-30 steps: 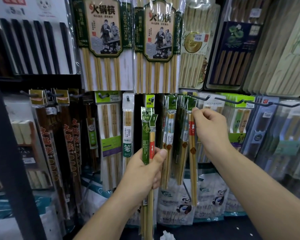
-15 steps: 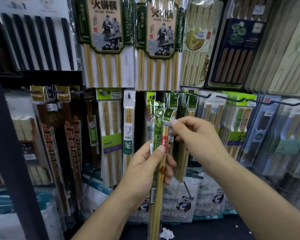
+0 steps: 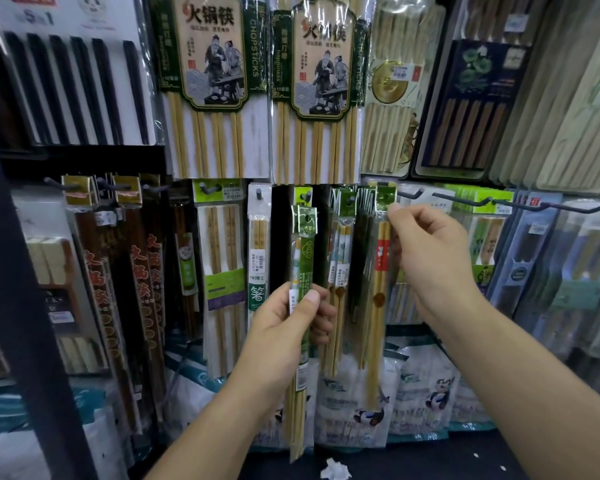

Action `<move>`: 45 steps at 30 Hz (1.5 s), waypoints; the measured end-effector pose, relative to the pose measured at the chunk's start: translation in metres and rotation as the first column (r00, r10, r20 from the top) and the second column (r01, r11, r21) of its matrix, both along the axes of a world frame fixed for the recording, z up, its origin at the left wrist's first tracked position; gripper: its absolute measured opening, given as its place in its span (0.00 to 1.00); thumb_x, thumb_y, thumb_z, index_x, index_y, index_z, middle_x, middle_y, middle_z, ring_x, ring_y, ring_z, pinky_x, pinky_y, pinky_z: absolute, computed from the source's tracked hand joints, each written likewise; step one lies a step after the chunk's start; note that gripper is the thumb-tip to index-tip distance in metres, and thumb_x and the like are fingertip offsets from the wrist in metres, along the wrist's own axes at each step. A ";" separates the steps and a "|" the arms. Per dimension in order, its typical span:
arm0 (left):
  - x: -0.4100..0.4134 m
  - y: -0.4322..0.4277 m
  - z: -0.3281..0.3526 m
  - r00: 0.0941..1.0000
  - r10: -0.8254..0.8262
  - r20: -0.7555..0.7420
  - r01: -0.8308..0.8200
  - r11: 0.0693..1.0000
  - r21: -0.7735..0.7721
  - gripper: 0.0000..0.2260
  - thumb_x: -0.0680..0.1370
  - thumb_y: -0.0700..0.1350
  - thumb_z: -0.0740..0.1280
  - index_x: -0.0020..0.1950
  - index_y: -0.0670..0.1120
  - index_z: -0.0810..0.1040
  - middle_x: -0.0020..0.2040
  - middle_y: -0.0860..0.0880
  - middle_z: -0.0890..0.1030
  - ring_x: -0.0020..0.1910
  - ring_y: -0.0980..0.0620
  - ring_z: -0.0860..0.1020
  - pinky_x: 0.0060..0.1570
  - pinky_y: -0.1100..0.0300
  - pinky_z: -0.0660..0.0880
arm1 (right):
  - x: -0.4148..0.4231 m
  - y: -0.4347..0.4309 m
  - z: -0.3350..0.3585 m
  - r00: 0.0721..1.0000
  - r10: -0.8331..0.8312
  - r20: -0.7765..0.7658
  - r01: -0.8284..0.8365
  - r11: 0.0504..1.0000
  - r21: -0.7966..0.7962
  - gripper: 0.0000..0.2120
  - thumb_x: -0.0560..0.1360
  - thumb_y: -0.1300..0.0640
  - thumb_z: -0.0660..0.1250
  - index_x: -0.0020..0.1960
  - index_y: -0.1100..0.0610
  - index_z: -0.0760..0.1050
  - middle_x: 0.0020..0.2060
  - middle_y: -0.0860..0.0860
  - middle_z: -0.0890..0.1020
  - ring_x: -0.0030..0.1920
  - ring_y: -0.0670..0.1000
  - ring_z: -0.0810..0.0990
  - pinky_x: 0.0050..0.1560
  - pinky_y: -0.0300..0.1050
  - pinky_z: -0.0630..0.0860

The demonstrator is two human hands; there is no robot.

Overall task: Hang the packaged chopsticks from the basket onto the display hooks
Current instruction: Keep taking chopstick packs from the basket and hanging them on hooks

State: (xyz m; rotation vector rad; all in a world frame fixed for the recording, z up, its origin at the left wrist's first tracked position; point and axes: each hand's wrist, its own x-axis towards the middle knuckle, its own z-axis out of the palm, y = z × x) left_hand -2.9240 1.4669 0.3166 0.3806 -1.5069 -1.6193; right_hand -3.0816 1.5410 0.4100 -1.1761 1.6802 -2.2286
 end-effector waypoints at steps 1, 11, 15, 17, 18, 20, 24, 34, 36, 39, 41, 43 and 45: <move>0.000 0.000 0.000 1.000 -0.001 0.006 0.001 1.000 -0.008 0.10 0.85 0.43 0.62 0.52 0.48 0.83 0.43 0.47 0.85 0.41 0.50 0.82 0.41 0.59 0.81 | -0.003 -0.001 0.000 1.000 -0.019 -0.003 0.019 1.000 -0.005 0.14 0.81 0.52 0.67 0.38 0.54 0.79 0.29 0.48 0.73 0.30 0.47 0.72 0.32 0.43 0.75; 0.000 0.003 0.001 0.998 -0.060 0.020 0.061 0.997 -0.040 0.08 0.85 0.43 0.62 0.55 0.45 0.81 0.39 0.47 0.83 0.37 0.51 0.79 0.38 0.61 0.78 | -0.019 -0.013 -0.006 0.991 -0.134 -0.025 0.134 0.991 -0.002 0.15 0.81 0.55 0.67 0.40 0.64 0.77 0.32 0.53 0.73 0.33 0.51 0.73 0.33 0.40 0.77; 0.000 0.003 0.000 0.997 -0.063 0.039 0.064 0.998 -0.017 0.10 0.85 0.44 0.62 0.52 0.50 0.83 0.36 0.49 0.80 0.31 0.55 0.73 0.30 0.62 0.72 | -0.022 -0.017 -0.008 0.989 -0.148 -0.022 0.149 0.987 0.053 0.15 0.80 0.54 0.68 0.40 0.64 0.77 0.31 0.53 0.72 0.34 0.52 0.72 0.42 0.55 0.81; -0.001 0.002 -0.001 0.996 -0.080 0.044 0.079 0.997 0.025 0.11 0.85 0.44 0.62 0.50 0.50 0.83 0.34 0.51 0.76 0.28 0.56 0.68 0.27 0.63 0.65 | -0.023 -0.018 -0.011 0.988 -0.154 -0.031 0.156 0.985 0.075 0.17 0.81 0.52 0.68 0.40 0.64 0.77 0.31 0.54 0.72 0.33 0.52 0.72 0.48 0.54 0.81; -0.001 0.001 -0.002 0.995 -0.087 0.043 0.085 0.995 0.042 0.10 0.85 0.46 0.62 0.49 0.50 0.83 0.33 0.52 0.75 0.27 0.57 0.67 0.27 0.63 0.63 | -0.024 -0.018 -0.013 0.986 -0.162 -0.046 0.166 0.983 0.081 0.17 0.81 0.51 0.67 0.40 0.63 0.77 0.31 0.54 0.73 0.33 0.51 0.72 0.47 0.51 0.81; -0.001 0.000 -0.001 0.993 -0.113 0.029 0.111 0.991 0.076 0.09 0.83 0.51 0.65 0.51 0.47 0.80 0.33 0.52 0.74 0.27 0.56 0.66 0.27 0.63 0.61 | -0.026 -0.018 -0.015 0.981 -0.180 -0.074 0.186 0.979 0.088 0.17 0.81 0.50 0.67 0.40 0.61 0.78 0.30 0.52 0.74 0.32 0.48 0.73 0.44 0.46 0.79; 0.001 0.002 0.001 0.990 -0.141 -0.009 0.142 0.988 0.062 0.06 0.79 0.51 0.63 0.43 0.54 0.76 0.36 0.49 0.77 0.29 0.55 0.69 0.26 0.62 0.65 | -0.026 -0.017 -0.019 0.964 -0.242 -0.107 0.249 0.967 0.057 0.12 0.80 0.50 0.69 0.45 0.59 0.78 0.31 0.46 0.75 0.29 0.39 0.72 0.33 0.31 0.72; -0.001 0.012 0.005 0.991 -0.130 -0.029 0.129 0.991 -0.043 0.05 0.85 0.41 0.62 0.57 0.43 0.77 0.41 0.46 0.84 0.36 0.51 0.81 0.33 0.57 0.80 | 0.023 0.003 -0.031 0.965 0.174 -0.194 -0.153 0.981 0.117 0.10 0.81 0.54 0.68 0.44 0.56 0.82 0.31 0.50 0.79 0.29 0.41 0.76 0.30 0.32 0.71; -0.001 0.013 0.005 0.989 -0.140 -0.043 0.139 0.990 -0.032 0.06 0.83 0.42 0.63 0.57 0.43 0.77 0.41 0.46 0.84 0.36 0.50 0.82 0.34 0.56 0.80 | 0.025 0.003 -0.031 0.968 0.180 -0.173 -0.164 0.981 0.105 0.10 0.81 0.54 0.68 0.43 0.57 0.81 0.30 0.50 0.77 0.29 0.42 0.74 0.31 0.33 0.70; -0.001 0.013 0.005 0.985 -0.155 -0.071 0.156 0.988 0.011 0.07 0.79 0.45 0.67 0.55 0.45 0.80 0.41 0.43 0.84 0.38 0.48 0.83 0.36 0.55 0.82 | 0.024 0.002 -0.030 0.971 0.219 -0.098 -0.212 0.974 0.076 0.12 0.81 0.53 0.67 0.40 0.54 0.81 0.30 0.52 0.77 0.31 0.45 0.75 0.31 0.34 0.71; -0.003 0.013 0.004 0.985 -0.154 -0.080 0.157 0.987 0.035 0.06 0.78 0.46 0.68 0.52 0.48 0.83 0.43 0.42 0.84 0.41 0.46 0.84 0.38 0.54 0.83 | 0.023 0.002 -0.029 0.972 0.220 -0.080 -0.216 0.974 0.064 0.14 0.82 0.53 0.67 0.38 0.53 0.81 0.31 0.53 0.77 0.32 0.46 0.75 0.30 0.34 0.70; -0.003 0.013 0.003 0.992 -0.116 -0.046 0.116 0.993 0.009 0.06 0.77 0.48 0.68 0.50 0.50 0.84 0.45 0.45 0.86 0.44 0.49 0.85 0.42 0.59 0.82 | 0.020 0.001 -0.028 0.977 0.195 -0.081 -0.192 0.980 0.053 0.14 0.82 0.54 0.67 0.38 0.52 0.81 0.30 0.52 0.77 0.32 0.46 0.75 0.31 0.35 0.70; -0.003 0.010 0.002 0.999 -0.032 0.012 0.032 0.998 -0.057 0.07 0.81 0.48 0.67 0.50 0.55 0.86 0.46 0.52 0.87 0.47 0.56 0.85 0.46 0.66 0.80 | 0.015 0.002 -0.024 0.986 0.149 -0.078 -0.147 0.989 0.032 0.14 0.82 0.54 0.67 0.38 0.50 0.81 0.30 0.49 0.77 0.31 0.46 0.74 0.31 0.35 0.70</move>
